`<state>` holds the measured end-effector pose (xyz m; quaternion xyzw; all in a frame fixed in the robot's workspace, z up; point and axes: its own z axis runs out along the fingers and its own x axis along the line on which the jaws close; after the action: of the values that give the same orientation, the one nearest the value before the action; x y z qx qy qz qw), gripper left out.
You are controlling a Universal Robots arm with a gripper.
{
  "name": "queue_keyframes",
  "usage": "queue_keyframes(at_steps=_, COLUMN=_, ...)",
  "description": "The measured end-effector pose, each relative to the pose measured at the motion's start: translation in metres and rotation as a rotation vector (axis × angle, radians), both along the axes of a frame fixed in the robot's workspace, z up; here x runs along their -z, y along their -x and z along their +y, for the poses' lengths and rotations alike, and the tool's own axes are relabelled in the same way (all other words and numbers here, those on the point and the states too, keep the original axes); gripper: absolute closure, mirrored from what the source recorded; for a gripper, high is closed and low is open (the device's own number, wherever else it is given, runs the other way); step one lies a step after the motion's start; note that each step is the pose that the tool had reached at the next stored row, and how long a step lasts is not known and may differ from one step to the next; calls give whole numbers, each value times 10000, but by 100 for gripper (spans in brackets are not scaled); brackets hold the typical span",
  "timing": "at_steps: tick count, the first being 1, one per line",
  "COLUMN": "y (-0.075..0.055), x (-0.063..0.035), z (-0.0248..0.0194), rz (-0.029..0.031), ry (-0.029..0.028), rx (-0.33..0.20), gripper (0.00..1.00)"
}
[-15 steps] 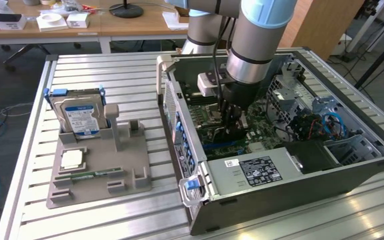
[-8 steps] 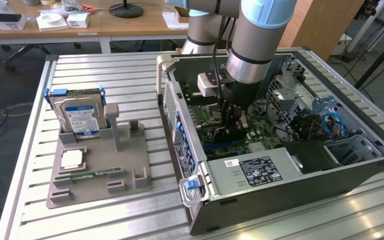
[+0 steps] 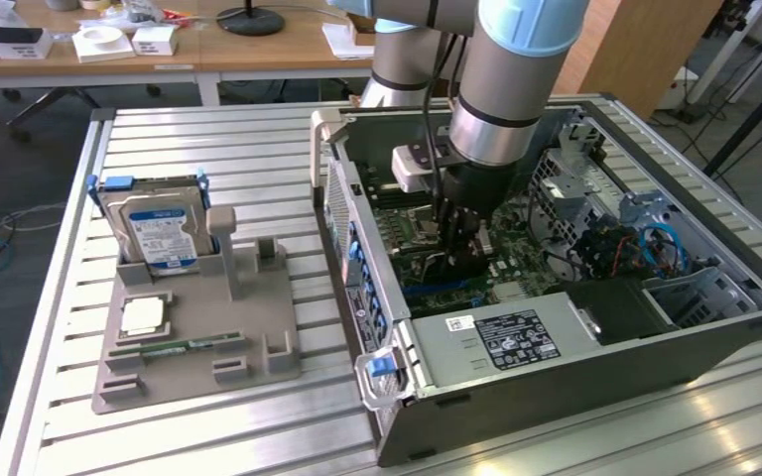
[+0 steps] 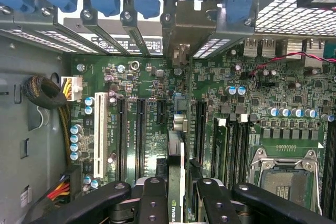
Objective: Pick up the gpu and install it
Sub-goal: 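Insert the gpu into the slot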
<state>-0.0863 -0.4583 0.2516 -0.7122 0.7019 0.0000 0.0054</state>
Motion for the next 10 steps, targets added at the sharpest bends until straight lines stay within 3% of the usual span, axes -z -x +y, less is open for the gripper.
queue_keyframes(at_steps=10, y=0, x=14, z=0, rz=0, ry=0, rx=-1, gripper=74)
